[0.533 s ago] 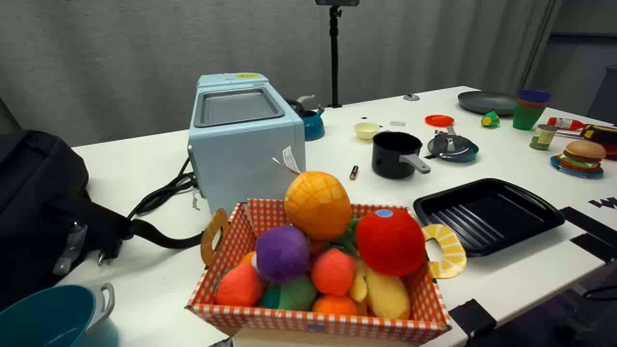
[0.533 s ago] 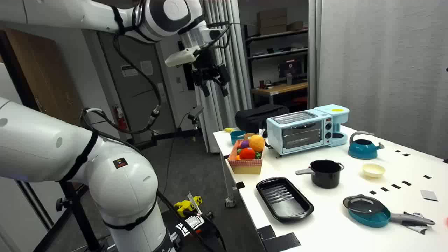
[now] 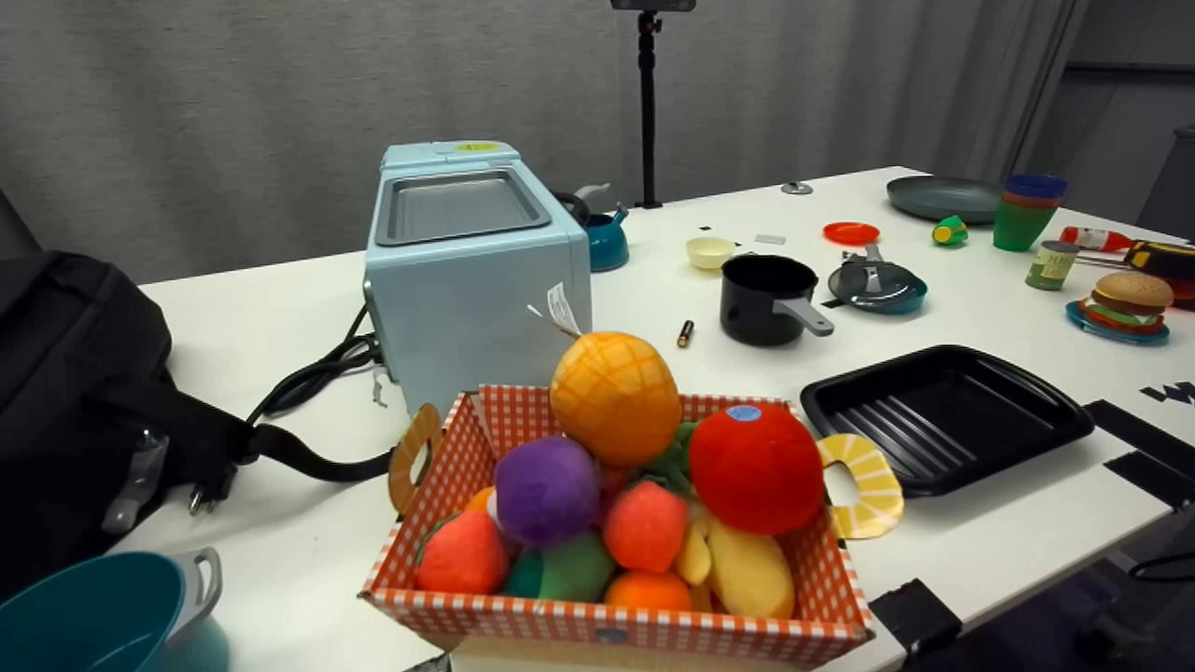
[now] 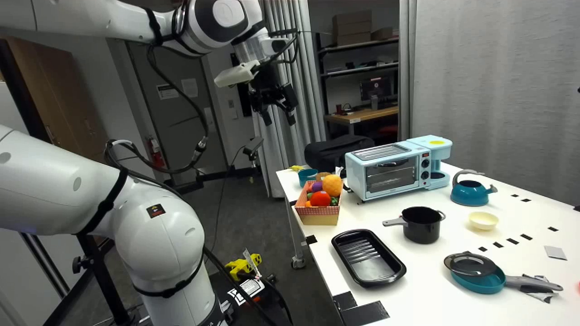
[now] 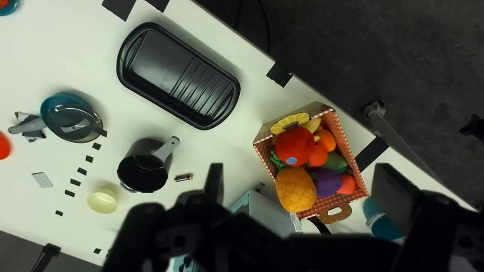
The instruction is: Remove the lid from the blue pan and put it on the black pot
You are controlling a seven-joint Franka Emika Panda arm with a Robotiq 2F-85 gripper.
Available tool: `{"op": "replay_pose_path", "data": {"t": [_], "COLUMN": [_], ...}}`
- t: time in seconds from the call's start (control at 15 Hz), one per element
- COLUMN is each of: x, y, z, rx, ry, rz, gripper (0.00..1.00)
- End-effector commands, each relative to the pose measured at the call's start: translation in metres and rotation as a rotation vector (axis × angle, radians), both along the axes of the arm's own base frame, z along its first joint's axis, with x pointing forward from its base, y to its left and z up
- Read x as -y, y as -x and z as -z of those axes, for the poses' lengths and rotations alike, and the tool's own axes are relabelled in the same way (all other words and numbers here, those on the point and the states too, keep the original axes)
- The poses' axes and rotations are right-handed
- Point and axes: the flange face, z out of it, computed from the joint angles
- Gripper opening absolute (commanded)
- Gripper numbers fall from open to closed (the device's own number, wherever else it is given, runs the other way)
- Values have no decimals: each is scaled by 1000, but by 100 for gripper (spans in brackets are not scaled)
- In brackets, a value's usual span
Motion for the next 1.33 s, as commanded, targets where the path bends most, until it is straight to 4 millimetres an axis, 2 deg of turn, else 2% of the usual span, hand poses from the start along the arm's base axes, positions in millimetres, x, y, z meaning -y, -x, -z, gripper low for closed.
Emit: {"op": "replay_pose_path", "data": {"t": [0.0, 0.4, 0.47, 0.6, 0.87, 1.27], "x": [0, 0, -2, 6, 34, 106], "y": [0, 0, -6, -11, -24, -46], "z": [-1, 0, 17, 27, 50, 89], "rx": [-1, -9, -14, -46, -86, -79], "ry": [0, 2, -2, 5, 34, 120], "rz": [0, 4, 8, 21, 79, 240], "gripper": [100, 100, 100, 100, 100, 100]}}
